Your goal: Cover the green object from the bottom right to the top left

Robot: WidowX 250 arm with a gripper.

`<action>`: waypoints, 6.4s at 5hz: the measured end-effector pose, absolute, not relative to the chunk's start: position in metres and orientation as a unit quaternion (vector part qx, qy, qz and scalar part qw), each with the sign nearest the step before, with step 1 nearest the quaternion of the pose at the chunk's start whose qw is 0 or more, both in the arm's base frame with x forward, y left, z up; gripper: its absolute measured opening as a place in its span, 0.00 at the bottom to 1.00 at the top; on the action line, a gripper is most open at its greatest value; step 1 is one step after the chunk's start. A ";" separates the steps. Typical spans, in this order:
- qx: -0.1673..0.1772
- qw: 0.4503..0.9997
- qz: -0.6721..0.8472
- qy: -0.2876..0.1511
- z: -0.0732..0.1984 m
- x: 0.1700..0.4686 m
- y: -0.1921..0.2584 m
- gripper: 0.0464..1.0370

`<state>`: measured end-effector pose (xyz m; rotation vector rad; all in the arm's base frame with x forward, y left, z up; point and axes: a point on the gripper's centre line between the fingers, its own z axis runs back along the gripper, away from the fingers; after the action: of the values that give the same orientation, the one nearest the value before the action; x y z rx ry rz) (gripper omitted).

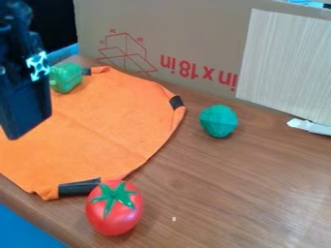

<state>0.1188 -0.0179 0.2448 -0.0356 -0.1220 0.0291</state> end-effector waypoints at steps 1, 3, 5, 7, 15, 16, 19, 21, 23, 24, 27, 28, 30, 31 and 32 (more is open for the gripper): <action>-0.015 0.998 0.014 -0.061 0.243 0.118 -0.017 0.96; -0.001 0.997 -0.005 -0.071 0.212 0.128 -0.005 0.96; -0.006 0.995 -0.069 -0.077 0.195 0.132 0.004 0.96; -0.001 0.990 -0.120 -0.070 0.174 0.139 0.010 0.96; 0.090 0.965 -0.241 -0.041 0.089 0.184 0.049 0.96; 0.088 0.965 -0.244 -0.029 0.081 0.186 0.052 0.96; 0.097 0.966 -0.236 -0.029 0.070 0.204 0.062 0.96; 0.106 0.968 -0.227 -0.033 0.060 0.216 0.052 0.96; 0.111 0.971 -0.201 -0.063 0.052 0.222 0.047 0.80; 0.107 0.974 -0.186 -0.071 0.051 0.223 0.049 0.50; 0.046 0.985 -0.158 -0.055 0.075 0.233 0.062 0.03; 0.035 0.988 -0.134 -0.061 0.097 0.250 0.075 0.02; 0.040 0.993 -0.097 -0.046 0.120 0.277 0.112 0.02; 0.040 0.995 -0.087 -0.032 0.127 0.289 0.136 0.02; 0.041 0.995 -0.087 -0.025 0.133 0.299 0.162 0.02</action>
<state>0.2994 0.1617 0.1327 0.0817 -0.0504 -0.1751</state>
